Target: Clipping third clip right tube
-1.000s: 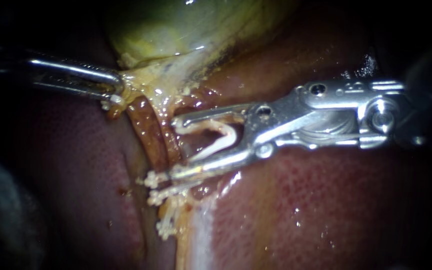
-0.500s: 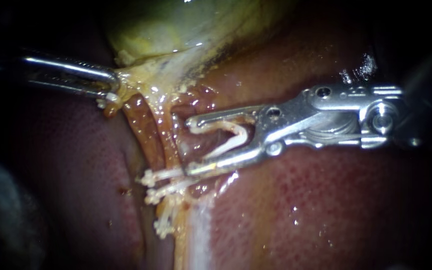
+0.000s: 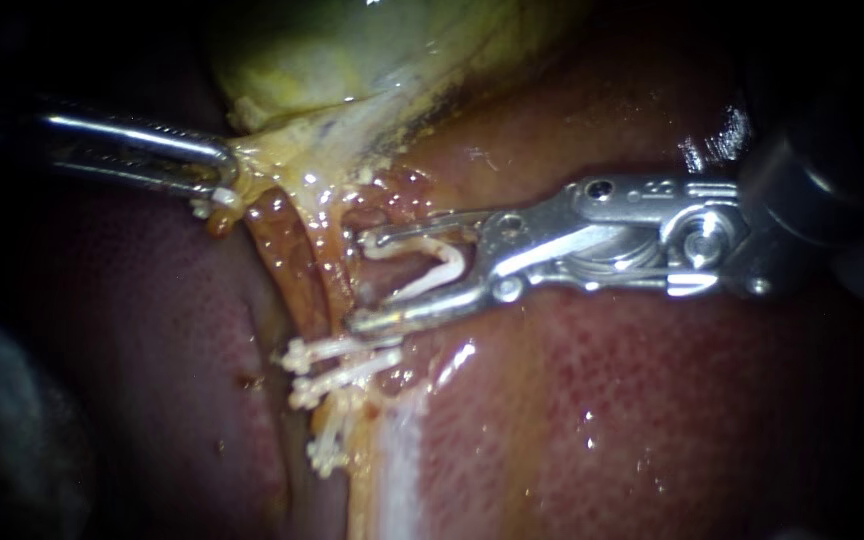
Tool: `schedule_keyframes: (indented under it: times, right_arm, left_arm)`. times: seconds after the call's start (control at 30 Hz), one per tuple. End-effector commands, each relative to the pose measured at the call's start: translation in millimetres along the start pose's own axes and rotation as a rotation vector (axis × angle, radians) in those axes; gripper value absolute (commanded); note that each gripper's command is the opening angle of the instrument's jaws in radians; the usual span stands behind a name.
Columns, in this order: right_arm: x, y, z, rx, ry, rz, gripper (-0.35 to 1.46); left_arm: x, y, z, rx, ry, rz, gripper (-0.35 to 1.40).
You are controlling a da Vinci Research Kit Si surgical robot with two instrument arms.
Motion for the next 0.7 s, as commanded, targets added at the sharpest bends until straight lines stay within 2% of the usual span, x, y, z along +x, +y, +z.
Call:
schedule_keyframes:
  times: [0.03, 0.17, 0.27, 0.47, 0.7]
  right_arm:
    - [-0.1, 0.1, 0.2, -0.001, -0.001, 0.004, 0.49]
    - [-0.3, 0.4, 1.1, 0.000, 0.012, 0.026, 0.49]
    - [-0.5, 0.6, 2.1, 0.018, 0.063, 0.061, 0.49]
    - [-0.3, 0.8, 3.6, 0.046, 0.135, 0.121, 0.49]
    - [0.3, 0.9, 4.3, 0.065, 0.185, 0.136, 0.49]
  left_arm:
    - [0.0, 0.0, 0.0, 0.000, 0.000, 0.000, -0.35]
    - [0.0, 0.0, 0.0, 0.001, 0.000, 0.000, -0.35]
    - [0.0, 0.0, 0.1, 0.001, 0.000, 0.000, -0.35]
    - [0.0, 0.0, 0.1, 0.001, 0.000, 0.000, -0.35]
    - [0.0, 0.0, 0.1, 0.001, 0.001, 0.000, -0.35]
